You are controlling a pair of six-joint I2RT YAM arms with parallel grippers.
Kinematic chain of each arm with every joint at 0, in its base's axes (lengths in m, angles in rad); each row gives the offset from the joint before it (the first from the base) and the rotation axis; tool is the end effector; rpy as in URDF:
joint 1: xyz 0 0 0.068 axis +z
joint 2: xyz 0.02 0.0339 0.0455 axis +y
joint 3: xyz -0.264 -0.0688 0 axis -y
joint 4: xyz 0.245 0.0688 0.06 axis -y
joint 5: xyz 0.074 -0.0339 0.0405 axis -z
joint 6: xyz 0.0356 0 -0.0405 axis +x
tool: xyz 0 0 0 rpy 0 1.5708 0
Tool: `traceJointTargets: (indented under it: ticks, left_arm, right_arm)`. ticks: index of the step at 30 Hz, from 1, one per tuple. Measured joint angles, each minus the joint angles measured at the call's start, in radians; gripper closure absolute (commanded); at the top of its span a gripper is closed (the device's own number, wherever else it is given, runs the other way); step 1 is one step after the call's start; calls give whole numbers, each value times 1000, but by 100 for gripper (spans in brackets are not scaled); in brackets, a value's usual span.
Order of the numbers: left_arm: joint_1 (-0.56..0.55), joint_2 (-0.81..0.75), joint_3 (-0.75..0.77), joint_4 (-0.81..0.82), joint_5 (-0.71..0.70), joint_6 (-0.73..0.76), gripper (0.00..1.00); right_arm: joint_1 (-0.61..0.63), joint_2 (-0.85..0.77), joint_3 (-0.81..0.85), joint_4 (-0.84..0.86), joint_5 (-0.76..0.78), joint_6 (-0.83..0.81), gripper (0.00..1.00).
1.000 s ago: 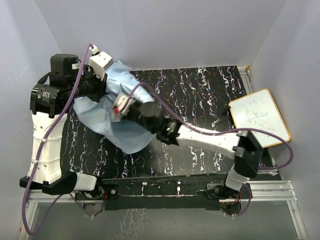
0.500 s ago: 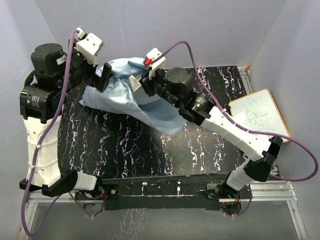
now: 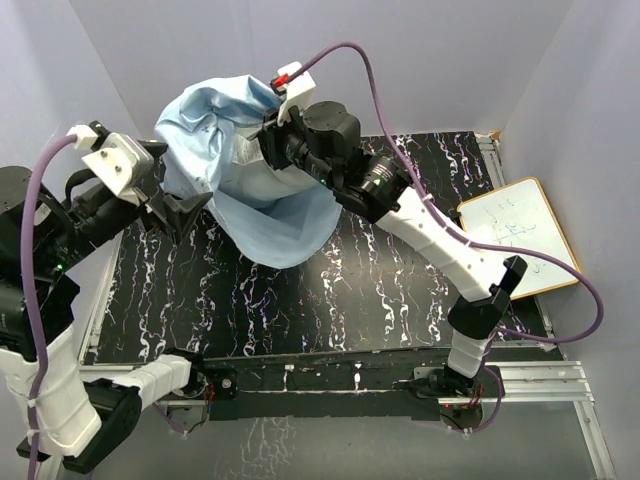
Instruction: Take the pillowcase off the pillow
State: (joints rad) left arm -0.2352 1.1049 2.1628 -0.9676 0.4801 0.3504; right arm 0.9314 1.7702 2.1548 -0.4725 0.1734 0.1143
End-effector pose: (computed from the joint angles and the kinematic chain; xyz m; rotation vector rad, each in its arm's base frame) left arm 0.0686 -0.0333 0.6018 0.7879 1.2720 -0.2621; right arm 0.2350 0.3057 0.5102 -0.5489 1.6072 0.6467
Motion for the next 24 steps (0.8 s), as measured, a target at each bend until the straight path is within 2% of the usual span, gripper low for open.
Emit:
traceJointTargets:
  ticks: [5, 7, 14, 24]
  left_arm:
    - [17, -10, -111, 17, -15, 15, 6]
    - [18, -5, -172, 36, -61, 27, 10]
    - [23, -2, -386, 136, -326, 124, 45]
    - [23, -125, -423, 214, -536, 268, 81]
  right_arm:
    - [40, 66, 77, -24, 27, 47, 92]
    - [64, 97, 103, -26, 39, 56, 92]
    - [112, 141, 120, -37, 64, 76, 92]
    - [78, 29, -58, -13, 100, 66, 92]
